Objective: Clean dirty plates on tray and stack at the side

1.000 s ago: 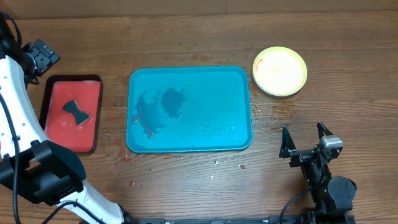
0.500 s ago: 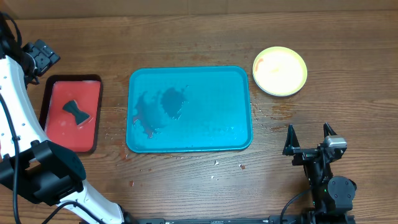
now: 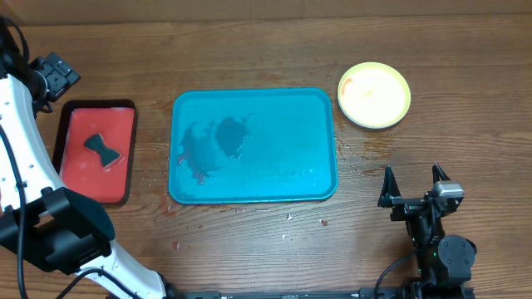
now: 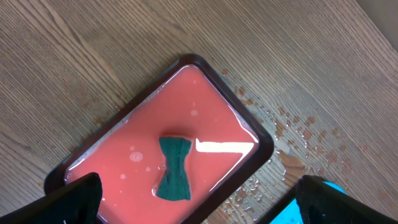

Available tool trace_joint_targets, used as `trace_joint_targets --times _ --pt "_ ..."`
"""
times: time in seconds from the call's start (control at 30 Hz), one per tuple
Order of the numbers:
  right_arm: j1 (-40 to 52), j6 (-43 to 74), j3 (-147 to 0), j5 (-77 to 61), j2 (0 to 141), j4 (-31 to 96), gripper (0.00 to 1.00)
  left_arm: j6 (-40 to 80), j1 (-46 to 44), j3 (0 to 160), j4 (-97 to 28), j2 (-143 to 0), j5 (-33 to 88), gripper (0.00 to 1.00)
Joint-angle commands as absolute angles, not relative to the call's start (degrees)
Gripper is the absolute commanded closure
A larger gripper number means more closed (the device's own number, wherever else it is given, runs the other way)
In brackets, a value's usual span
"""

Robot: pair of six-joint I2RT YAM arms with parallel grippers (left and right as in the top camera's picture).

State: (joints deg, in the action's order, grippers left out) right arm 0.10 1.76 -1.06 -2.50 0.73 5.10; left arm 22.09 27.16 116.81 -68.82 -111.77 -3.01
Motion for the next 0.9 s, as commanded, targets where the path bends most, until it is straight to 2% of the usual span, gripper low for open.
trace_joint_targets --times 0.0,0.2,0.33,0.5,0.63,0.87 --pt "0.3 2.1 -0.5 -1.7 0.2 4.8 0.0 21.6 27.7 117.1 -68.8 -112.2 -3.1 0.0" --pt "0.3 2.1 -0.5 -1.7 0.2 4.8 0.0 21.0 27.7 117.1 -79.5 -111.5 -1.3 0.0" --pt "0.3 2.1 -0.5 -1.7 0.2 4.8 0.0 21.8 26.8 117.0 -80.1 -107.3 1.3 0.0" --pt "0.3 2.1 -0.5 -1.7 0.2 4.8 0.0 21.8 23.0 115.5 -78.6 -99.2 -3.6 0.0" --pt "0.3 2.1 -0.5 -1.7 0.2 4.8 0.0 18.5 18.2 109.2 -73.7 -90.5 -7.1 0.0" --pt "0.3 2.1 -0.5 -1.7 0.2 4.8 0.0 16.7 7.1 82.7 -55.9 -70.0 -7.4 0.0"
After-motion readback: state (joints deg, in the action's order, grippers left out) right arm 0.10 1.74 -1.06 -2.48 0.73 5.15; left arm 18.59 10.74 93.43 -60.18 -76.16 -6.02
